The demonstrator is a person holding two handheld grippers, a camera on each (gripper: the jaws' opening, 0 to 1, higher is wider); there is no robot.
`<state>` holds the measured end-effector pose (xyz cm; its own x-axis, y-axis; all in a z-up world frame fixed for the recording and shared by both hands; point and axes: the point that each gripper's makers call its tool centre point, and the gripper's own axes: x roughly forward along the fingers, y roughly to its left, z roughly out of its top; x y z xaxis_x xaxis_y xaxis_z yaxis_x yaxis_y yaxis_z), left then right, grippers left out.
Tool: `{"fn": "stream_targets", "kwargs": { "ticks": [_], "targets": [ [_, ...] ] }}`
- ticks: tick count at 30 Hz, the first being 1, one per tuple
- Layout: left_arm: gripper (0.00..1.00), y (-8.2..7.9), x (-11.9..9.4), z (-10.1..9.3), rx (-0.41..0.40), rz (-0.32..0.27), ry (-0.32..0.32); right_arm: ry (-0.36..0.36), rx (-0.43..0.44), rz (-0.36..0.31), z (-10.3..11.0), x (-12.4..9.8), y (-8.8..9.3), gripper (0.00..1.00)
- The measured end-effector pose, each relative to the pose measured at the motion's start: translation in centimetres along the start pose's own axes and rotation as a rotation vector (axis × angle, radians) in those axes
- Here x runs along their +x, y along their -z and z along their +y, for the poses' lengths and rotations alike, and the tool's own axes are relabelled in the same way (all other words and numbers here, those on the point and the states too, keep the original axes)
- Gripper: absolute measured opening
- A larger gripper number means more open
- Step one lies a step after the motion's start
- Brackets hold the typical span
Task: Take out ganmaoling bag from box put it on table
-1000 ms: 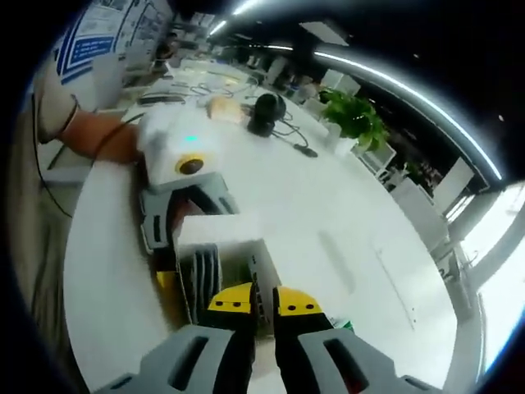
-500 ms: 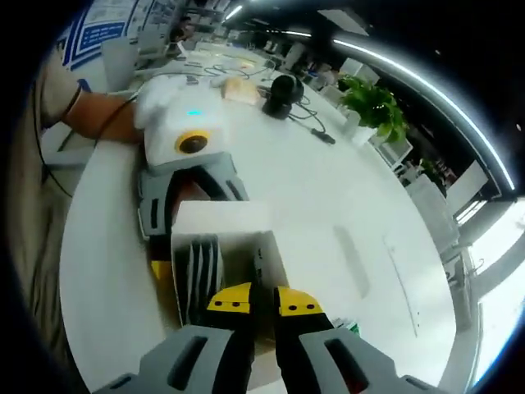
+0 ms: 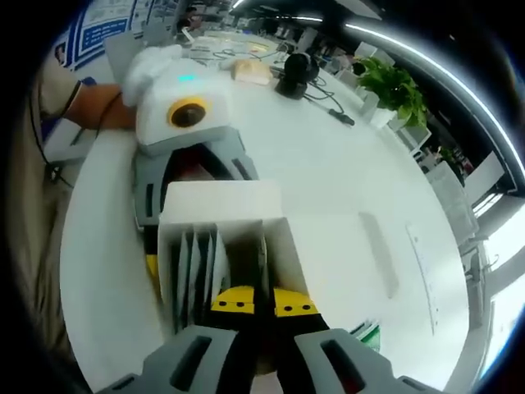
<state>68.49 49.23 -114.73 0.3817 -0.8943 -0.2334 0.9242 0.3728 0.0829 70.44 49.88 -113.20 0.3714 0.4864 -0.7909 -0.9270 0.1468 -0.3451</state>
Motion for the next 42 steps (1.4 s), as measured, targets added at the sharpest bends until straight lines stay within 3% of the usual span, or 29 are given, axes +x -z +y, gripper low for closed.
{"fn": "stream_targets", "kwargs": {
  "ticks": [7,30,42],
  "targets": [
    [0.50,0.0,0.0,0.0,0.001,0.000,0.000,-0.005,0.019,-0.006,0.1,-0.2,0.0,0.00],
    [0.50,0.0,0.0,-0.1,-0.001,0.000,0.000,0.058,0.069,-0.135,-1.3,-4.2,-2.0,0.00],
    [0.50,0.0,0.0,-0.1,-0.001,0.000,0.000,0.094,0.145,-0.258,-1.9,-6.9,-3.3,0.00]
  ]
}}
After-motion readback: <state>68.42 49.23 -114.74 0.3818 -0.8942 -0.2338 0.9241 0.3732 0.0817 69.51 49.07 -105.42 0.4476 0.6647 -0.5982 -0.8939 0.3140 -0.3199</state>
